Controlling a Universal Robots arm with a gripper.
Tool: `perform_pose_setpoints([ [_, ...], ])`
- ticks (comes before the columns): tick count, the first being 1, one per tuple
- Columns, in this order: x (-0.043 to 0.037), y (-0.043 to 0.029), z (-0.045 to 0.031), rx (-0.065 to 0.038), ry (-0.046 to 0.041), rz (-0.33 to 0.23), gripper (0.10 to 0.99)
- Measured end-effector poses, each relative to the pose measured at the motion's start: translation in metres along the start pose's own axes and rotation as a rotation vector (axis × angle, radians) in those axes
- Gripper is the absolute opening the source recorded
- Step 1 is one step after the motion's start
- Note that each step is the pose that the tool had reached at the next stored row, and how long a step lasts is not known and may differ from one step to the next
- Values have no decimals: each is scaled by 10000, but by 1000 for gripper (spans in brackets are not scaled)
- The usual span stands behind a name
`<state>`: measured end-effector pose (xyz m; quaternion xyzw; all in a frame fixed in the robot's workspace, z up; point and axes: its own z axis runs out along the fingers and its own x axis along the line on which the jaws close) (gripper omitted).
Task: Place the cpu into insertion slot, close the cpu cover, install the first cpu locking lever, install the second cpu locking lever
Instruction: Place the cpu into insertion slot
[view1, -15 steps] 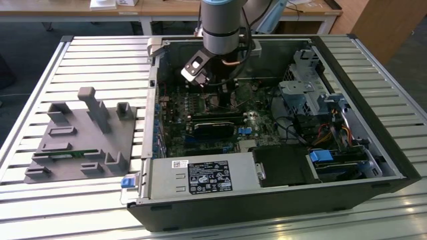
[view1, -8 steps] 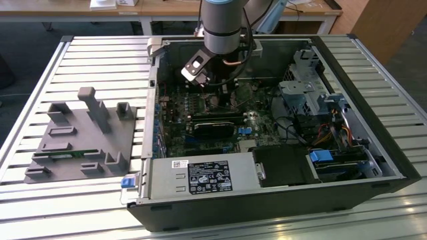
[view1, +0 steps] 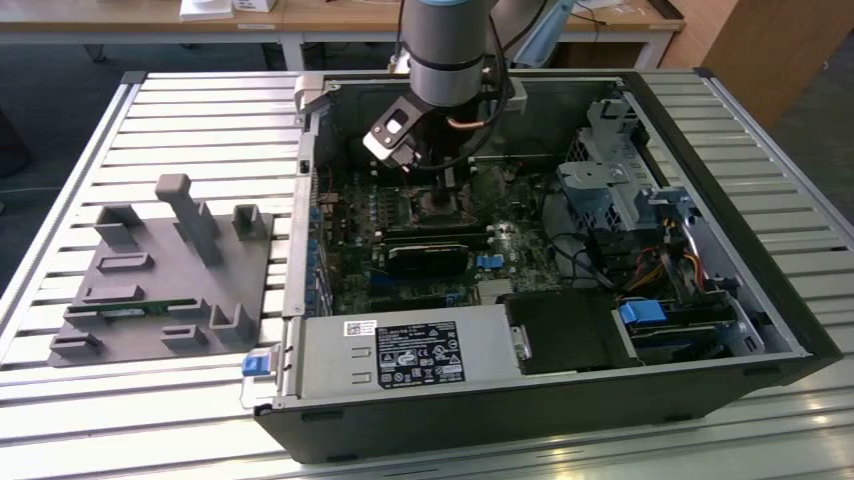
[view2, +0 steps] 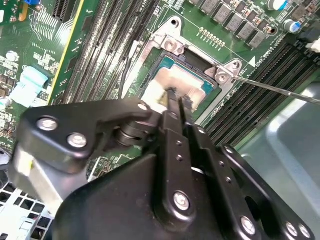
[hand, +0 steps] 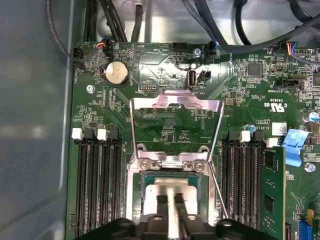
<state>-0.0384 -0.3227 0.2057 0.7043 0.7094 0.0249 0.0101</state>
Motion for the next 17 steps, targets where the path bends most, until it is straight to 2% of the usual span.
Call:
perform_pose_setpoints([
  [1,0,1,-4,14,6,1,184],
  [2,0,1,-9,21,15,2,125],
  [4,0,1,-15,25,21,3,106],
  [17,1,4,-64,34,27,2,106],
])
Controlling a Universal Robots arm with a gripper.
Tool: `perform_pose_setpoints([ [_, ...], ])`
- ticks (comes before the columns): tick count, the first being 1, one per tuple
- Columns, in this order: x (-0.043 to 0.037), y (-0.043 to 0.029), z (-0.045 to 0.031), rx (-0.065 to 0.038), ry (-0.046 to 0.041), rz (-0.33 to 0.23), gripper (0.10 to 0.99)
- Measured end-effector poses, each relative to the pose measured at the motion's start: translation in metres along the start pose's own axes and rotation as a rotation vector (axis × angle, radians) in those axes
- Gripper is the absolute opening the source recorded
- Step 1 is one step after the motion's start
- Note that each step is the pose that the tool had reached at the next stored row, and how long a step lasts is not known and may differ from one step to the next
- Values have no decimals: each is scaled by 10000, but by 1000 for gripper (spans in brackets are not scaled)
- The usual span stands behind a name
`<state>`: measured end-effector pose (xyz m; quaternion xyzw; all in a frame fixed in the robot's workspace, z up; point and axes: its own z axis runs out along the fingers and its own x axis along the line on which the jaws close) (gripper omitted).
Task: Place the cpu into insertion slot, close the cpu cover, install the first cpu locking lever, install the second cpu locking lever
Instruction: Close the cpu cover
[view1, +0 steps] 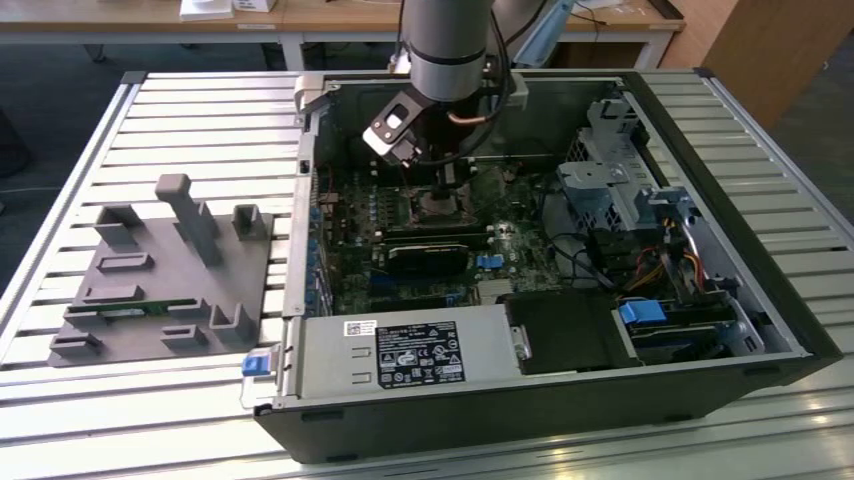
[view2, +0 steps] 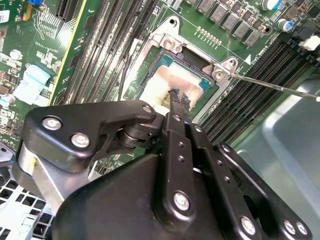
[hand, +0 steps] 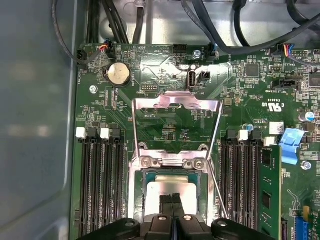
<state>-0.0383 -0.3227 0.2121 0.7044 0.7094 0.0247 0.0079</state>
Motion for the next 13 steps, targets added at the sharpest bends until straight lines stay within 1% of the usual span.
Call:
perform_pose_setpoints([
  [9,1,1,-24,-1,2,6,106],
  [13,1,2,-48,0,0,10,106],
])
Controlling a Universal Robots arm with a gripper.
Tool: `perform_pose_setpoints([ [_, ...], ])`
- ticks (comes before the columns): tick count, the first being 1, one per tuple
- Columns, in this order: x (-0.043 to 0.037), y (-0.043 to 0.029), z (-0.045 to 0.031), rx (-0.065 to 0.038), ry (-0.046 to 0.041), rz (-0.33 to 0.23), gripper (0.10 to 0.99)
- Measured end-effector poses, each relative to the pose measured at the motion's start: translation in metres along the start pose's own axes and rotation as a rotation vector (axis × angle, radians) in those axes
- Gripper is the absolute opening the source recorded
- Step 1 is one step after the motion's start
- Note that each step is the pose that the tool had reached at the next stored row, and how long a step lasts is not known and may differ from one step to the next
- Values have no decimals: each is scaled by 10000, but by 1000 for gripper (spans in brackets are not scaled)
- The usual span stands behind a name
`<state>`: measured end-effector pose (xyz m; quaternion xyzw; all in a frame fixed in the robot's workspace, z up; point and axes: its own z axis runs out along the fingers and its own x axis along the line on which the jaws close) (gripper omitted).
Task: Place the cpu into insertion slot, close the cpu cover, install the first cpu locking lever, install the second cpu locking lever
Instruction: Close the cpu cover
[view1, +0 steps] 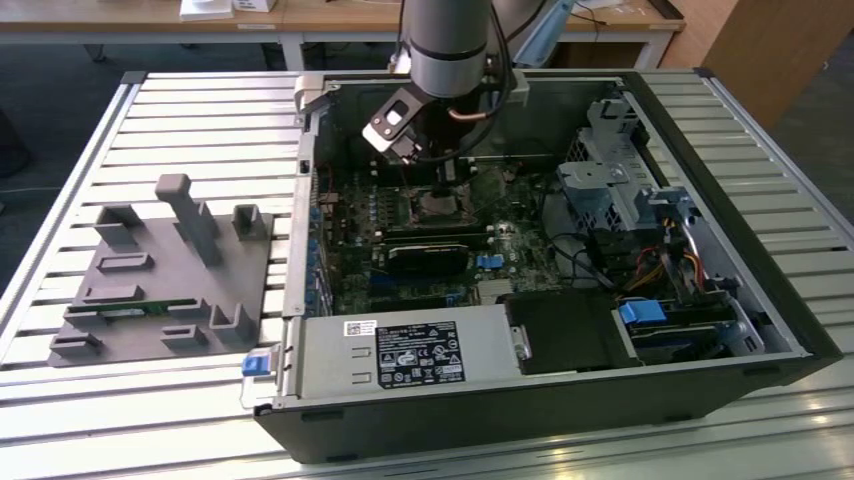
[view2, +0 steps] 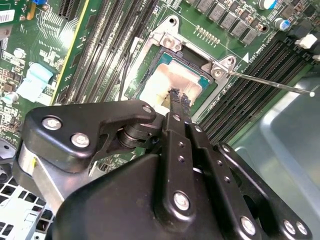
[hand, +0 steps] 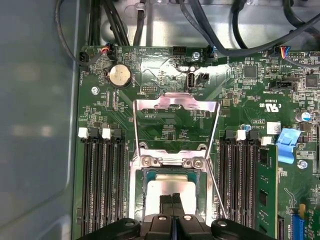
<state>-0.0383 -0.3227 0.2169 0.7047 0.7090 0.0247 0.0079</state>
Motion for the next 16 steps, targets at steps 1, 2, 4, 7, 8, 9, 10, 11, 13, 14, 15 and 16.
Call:
perform_pose_setpoints([
  [1,0,0,-6,0,0,0,106],
  [2,0,1,-12,0,0,0,106],
  [4,1,1,-28,-1,0,0,106],
  [7,1,3,-60,4,0,0,106],
  [8,2,3,-70,5,0,0,106],
  [9,2,4,-79,7,-1,0,106],
  [10,2,4,-88,8,0,0,106],
  [11,2,4,-96,9,0,0,106],
  [13,2,5,-100,9,4,0,106],
  [14,1,5,-100,8,5,-1,106],
  [15,-1,5,-100,9,3,0,106],
  [16,-3,5,-101,10,3,0,106],
])
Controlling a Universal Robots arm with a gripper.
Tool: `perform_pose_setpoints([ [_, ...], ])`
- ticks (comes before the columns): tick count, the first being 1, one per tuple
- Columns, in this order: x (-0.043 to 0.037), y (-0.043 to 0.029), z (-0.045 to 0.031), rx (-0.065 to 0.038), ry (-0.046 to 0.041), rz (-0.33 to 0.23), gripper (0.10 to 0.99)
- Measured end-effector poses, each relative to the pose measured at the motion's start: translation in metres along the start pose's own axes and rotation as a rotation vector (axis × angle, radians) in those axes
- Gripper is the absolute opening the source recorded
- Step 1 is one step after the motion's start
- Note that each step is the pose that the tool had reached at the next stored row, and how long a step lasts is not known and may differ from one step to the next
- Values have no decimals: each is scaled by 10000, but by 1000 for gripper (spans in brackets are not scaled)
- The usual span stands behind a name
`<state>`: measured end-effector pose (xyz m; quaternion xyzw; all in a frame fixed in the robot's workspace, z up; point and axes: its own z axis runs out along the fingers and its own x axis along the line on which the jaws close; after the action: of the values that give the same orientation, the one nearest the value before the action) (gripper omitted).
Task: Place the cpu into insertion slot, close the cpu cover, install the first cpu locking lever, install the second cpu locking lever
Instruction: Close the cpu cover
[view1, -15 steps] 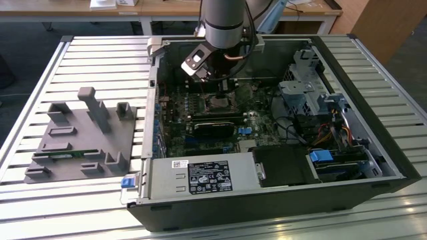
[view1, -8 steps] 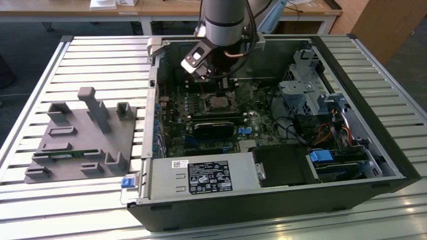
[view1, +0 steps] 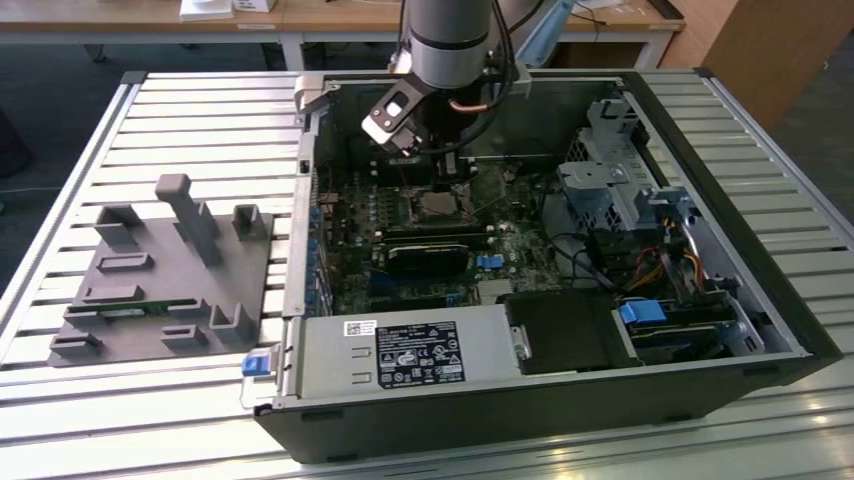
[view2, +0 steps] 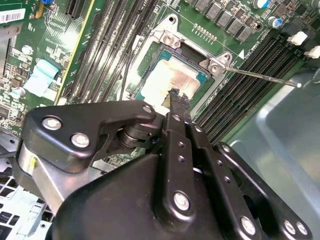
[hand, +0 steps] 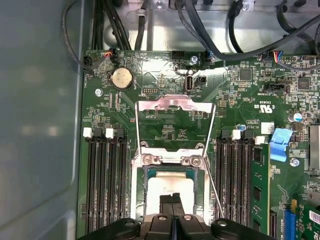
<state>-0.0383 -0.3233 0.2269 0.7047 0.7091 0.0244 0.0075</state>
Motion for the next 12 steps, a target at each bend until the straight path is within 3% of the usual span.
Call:
perform_pose_setpoints([
  [12,-11,58,-3,3,-3,1,106],
])
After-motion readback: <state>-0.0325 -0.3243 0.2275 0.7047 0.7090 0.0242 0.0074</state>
